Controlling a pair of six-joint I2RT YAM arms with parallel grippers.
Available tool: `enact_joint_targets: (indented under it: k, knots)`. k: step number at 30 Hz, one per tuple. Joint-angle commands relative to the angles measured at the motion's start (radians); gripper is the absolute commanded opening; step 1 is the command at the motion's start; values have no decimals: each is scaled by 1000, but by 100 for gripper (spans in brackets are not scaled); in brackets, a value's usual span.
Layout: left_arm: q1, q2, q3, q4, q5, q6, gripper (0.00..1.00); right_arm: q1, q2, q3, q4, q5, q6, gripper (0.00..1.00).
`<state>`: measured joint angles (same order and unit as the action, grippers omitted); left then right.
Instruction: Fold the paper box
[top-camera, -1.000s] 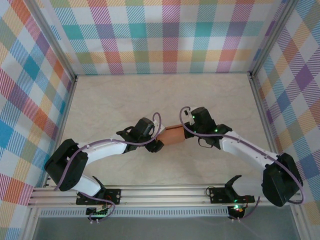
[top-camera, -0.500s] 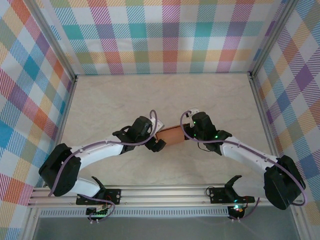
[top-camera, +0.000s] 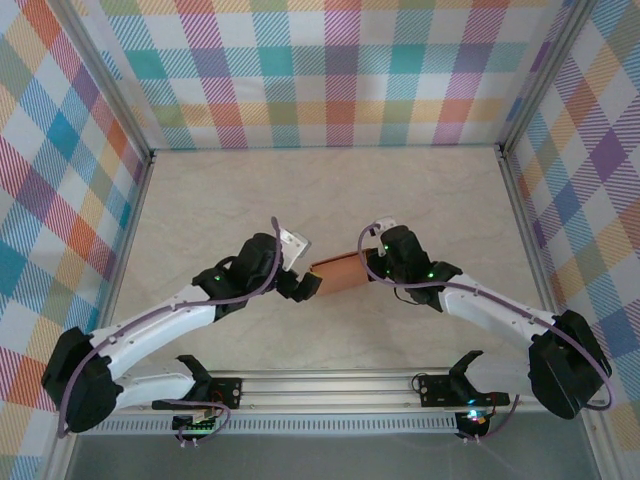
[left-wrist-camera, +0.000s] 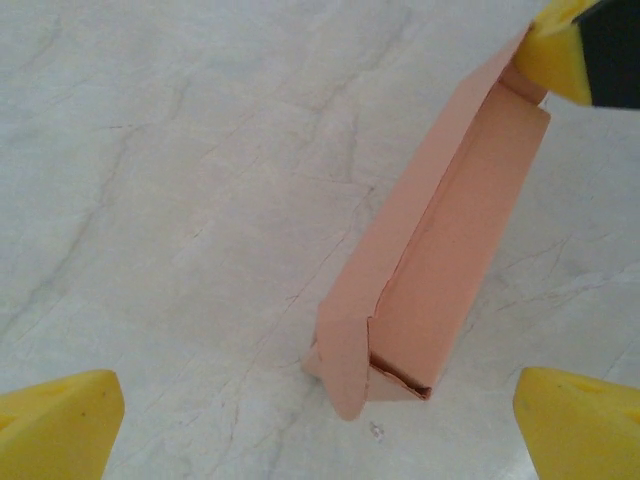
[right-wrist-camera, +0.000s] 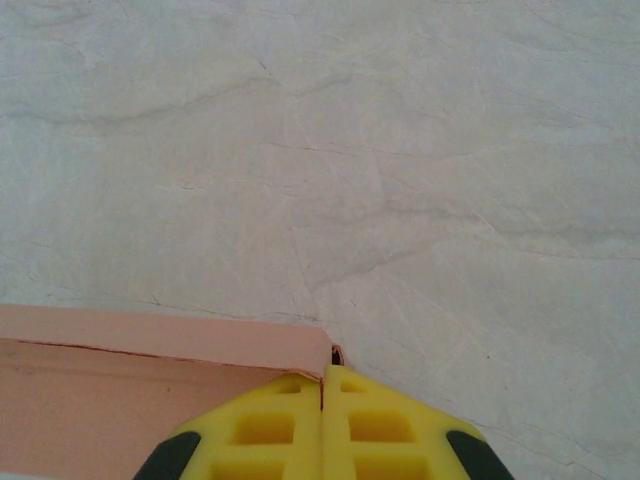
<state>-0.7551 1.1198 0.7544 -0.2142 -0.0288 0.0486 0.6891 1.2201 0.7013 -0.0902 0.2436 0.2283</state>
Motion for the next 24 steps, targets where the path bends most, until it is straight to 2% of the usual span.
enact_joint_targets:
  k: [1,7,11,16,24]
  knots:
    - [-2,-52,28,-99,-33,-117,100,20,10,-6,-90,22,17,0]
    - [-19,20,253,-436,-92,-202,76,33,10,0,-106,35,31,0]
    - [-57,75,350,-546,-138,-214,58,41,15,16,-129,49,42,0]
    - [-86,193,450,-618,-132,-217,35,46,16,27,-145,55,43,0]
    - [-106,332,528,-641,-173,-211,34,51,22,26,-140,46,51,0]
